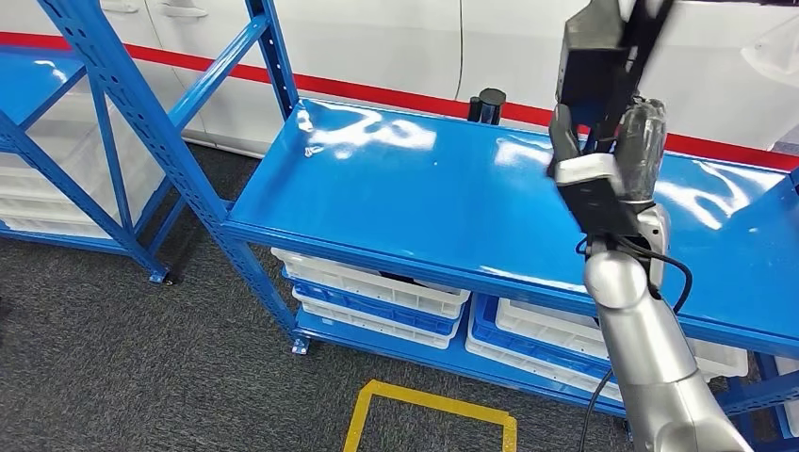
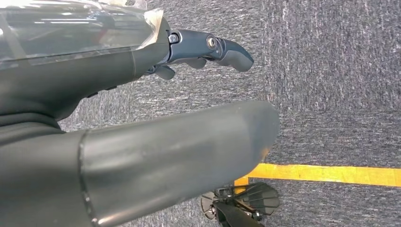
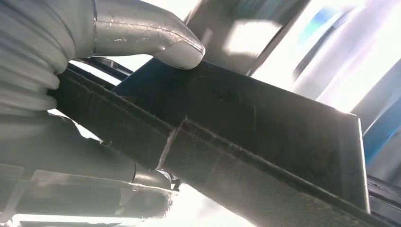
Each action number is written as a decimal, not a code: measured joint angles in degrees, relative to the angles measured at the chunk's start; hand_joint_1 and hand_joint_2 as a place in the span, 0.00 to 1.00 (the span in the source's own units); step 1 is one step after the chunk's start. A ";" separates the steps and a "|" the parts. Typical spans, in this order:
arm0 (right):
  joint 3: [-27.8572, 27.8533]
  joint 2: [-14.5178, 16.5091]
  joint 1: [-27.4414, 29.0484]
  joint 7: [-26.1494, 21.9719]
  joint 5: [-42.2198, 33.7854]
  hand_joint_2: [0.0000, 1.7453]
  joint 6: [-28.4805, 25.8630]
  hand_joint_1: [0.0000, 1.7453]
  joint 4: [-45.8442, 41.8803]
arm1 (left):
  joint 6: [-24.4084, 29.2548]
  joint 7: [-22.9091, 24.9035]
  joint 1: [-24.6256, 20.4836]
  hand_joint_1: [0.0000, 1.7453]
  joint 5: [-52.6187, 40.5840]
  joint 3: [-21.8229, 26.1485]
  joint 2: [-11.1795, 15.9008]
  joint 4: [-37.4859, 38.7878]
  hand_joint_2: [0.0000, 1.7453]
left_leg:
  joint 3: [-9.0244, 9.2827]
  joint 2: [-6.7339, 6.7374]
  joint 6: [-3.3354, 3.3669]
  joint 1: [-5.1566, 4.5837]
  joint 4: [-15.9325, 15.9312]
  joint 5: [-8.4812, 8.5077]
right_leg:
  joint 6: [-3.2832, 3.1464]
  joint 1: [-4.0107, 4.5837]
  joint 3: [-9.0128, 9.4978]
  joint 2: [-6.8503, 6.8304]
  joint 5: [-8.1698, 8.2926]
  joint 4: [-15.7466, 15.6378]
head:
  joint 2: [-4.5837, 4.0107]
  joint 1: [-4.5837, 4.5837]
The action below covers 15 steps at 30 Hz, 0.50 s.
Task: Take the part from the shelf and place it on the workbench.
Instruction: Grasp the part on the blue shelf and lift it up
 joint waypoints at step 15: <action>-0.53 -1.91 16.75 -6.37 -42.78 1.00 33.07 0.94 -22.02 | -2.17 -1.17 0.28 0.00 2.07 0.61 0.20 0.00 0.00 | -0.24 -0.07 0.91 -0.19 0.70 -0.37 | 0.28 -0.31 0.21 0.00 0.17 -0.17 | 0.00 -0.02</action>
